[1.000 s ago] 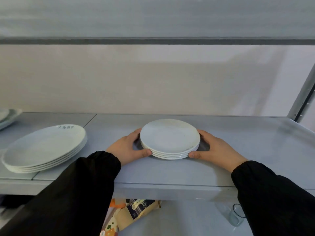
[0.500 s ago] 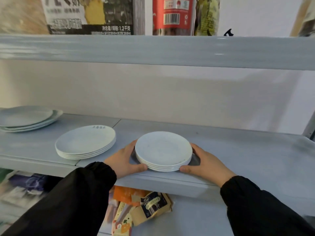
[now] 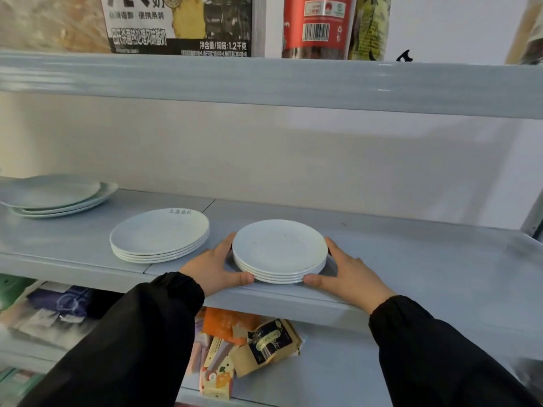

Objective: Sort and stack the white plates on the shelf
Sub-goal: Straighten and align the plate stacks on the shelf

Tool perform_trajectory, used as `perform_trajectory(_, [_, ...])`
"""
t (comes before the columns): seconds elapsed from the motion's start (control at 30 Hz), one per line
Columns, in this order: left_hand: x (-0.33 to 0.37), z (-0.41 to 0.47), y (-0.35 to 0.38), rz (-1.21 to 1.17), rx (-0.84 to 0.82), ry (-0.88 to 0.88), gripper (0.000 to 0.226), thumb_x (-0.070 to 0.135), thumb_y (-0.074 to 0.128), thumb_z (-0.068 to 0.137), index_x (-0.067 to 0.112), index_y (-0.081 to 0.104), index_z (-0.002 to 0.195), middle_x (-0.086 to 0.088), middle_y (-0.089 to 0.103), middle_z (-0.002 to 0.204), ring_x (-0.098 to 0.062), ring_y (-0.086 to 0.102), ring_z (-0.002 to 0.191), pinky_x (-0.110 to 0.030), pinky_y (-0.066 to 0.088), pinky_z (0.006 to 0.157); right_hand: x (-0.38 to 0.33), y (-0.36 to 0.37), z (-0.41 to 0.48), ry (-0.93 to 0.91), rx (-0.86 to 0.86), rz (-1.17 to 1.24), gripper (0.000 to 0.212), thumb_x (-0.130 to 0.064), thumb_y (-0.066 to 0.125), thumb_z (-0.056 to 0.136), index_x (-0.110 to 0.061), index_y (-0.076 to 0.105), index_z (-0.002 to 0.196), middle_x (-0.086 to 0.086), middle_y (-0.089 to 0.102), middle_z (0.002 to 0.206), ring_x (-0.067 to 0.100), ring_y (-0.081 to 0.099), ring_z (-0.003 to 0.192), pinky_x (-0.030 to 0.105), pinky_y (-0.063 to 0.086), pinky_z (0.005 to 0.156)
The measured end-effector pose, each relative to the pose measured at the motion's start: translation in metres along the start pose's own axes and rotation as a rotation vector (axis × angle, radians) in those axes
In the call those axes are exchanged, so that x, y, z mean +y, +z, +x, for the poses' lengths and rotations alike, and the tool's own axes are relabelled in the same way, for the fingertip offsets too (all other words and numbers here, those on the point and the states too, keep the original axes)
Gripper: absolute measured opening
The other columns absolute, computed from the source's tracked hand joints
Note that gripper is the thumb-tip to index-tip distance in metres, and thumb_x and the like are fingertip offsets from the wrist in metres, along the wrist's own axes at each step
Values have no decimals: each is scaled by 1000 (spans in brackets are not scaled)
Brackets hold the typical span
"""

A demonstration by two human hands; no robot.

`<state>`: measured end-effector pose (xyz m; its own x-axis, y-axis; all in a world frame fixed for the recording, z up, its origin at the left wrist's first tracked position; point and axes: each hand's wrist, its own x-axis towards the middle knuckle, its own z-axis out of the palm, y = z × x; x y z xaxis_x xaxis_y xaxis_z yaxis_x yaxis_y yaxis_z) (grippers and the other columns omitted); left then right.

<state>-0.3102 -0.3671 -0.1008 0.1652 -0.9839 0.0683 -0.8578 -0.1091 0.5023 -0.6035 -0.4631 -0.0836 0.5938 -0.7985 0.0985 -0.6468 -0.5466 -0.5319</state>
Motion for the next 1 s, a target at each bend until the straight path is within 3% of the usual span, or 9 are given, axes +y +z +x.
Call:
perform_trajectory(0.2, [3, -1, -1, 4, 8, -8, 116, 82, 62, 61, 41, -1, 150, 2, 40, 151, -20, 46, 132, -35, 40, 105, 2, 0, 0, 8, -1, -6, 96, -85, 59, 71, -53, 13, 148, -14, 40, 155, 22, 42, 139, 53, 29, 115])
perform_trajectory(0.33, [4, -3, -3, -102, 5, -9, 128, 83, 66, 56, 34, -2, 153, 5, 28, 157, -17, 34, 140, -34, 32, 111, 2, 0, -2, -3, -10, 1, 97, -87, 56, 69, -54, 12, 149, -18, 37, 156, 21, 41, 140, 54, 26, 117])
perform_trajectory(0.43, [3, -7, -3, -174, 23, 12, 118, 73, 70, 63, 34, 6, 153, 6, 27, 157, -14, 32, 140, -29, 30, 108, 0, -1, -4, -4, -6, 8, 95, -87, 57, 70, -55, 14, 149, -19, 37, 156, 21, 42, 140, 54, 28, 116])
perform_trajectory(0.63, [6, -5, -5, -99, -30, -4, 126, 88, 55, 53, 34, 1, 154, 2, 30, 156, -19, 37, 138, -30, 32, 107, 6, 0, -3, 11, 12, 73, 93, -93, 52, 65, -60, 18, 145, -19, 42, 153, 22, 45, 137, 52, 36, 112])
perform_trajectory(1.0, [3, -3, -1, -53, 28, -15, 127, 95, 53, 51, 36, 5, 153, 2, 37, 153, -18, 42, 135, -38, 37, 108, 7, 1, -2, -6, 16, 51, 99, -95, 52, 62, -58, 17, 147, -20, 43, 152, 18, 48, 135, 53, 36, 112])
